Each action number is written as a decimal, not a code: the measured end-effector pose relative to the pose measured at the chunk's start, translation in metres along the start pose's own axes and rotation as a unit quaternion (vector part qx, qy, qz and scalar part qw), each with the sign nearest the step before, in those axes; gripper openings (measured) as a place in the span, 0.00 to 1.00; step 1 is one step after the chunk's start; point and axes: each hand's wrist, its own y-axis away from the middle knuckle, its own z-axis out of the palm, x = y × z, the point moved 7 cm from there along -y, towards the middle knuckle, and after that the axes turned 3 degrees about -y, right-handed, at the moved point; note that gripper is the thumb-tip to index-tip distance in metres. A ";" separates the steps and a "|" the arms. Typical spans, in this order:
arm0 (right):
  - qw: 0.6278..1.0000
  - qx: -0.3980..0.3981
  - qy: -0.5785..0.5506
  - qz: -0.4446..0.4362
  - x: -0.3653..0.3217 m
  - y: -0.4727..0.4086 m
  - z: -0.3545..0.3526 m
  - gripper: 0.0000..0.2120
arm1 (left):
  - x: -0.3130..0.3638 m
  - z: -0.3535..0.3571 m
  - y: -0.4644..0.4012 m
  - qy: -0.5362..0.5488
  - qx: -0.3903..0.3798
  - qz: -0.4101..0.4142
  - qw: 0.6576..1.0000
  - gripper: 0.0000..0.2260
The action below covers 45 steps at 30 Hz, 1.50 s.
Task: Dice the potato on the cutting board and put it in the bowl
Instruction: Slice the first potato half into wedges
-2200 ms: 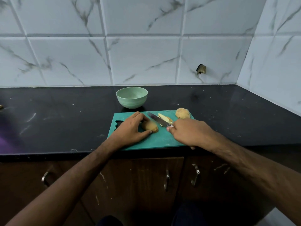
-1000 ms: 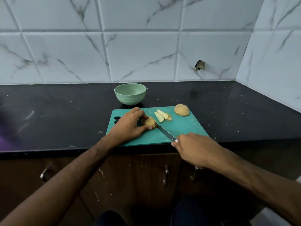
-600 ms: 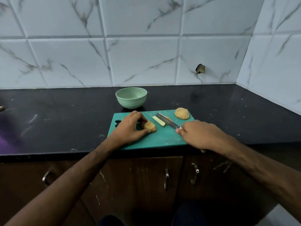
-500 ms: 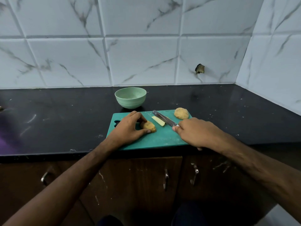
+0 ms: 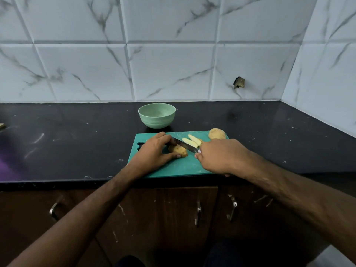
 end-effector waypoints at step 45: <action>0.999 0.006 -0.034 -0.022 0.014 0.036 0.044 0.17 | 0.004 -0.005 0.001 0.013 0.008 -0.001 1.000 0.16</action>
